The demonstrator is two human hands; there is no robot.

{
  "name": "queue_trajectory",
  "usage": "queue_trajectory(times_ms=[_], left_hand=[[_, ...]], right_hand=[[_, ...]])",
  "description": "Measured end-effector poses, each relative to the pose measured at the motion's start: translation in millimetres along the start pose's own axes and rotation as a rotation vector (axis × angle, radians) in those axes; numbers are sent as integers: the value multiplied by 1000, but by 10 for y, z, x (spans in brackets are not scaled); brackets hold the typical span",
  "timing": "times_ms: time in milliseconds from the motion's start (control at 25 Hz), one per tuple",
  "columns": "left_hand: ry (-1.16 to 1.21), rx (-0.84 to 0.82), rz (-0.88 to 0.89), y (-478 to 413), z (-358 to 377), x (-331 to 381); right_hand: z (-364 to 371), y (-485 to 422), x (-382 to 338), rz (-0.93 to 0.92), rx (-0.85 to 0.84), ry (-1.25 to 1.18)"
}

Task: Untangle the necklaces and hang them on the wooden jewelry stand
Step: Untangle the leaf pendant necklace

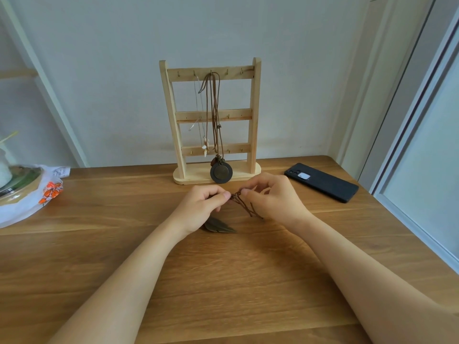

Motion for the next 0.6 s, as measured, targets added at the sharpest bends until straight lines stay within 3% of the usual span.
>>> queue_trajectory(times_ms=[120,280,400,600], left_hand=[[3,-1,-16,-1,4,-25],[10,3,-7,-1,6,-16],[-1,-1,-11,-1,2,-18],[-40,15,-13,-6,-10,-43]], right_hand=[[-37,-5,102,96,36,-185],[88,19,22,38,-78,-13],[-74,-7,68,86,64,-152],[-314,48,523,453,399,-725]])
Point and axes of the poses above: each hand's wrist, its own y-axis away from the middle knuckle, its own z-axis out of the palm, x = y × z, the point moved 10 cm from there along -y, towards the middle knuckle
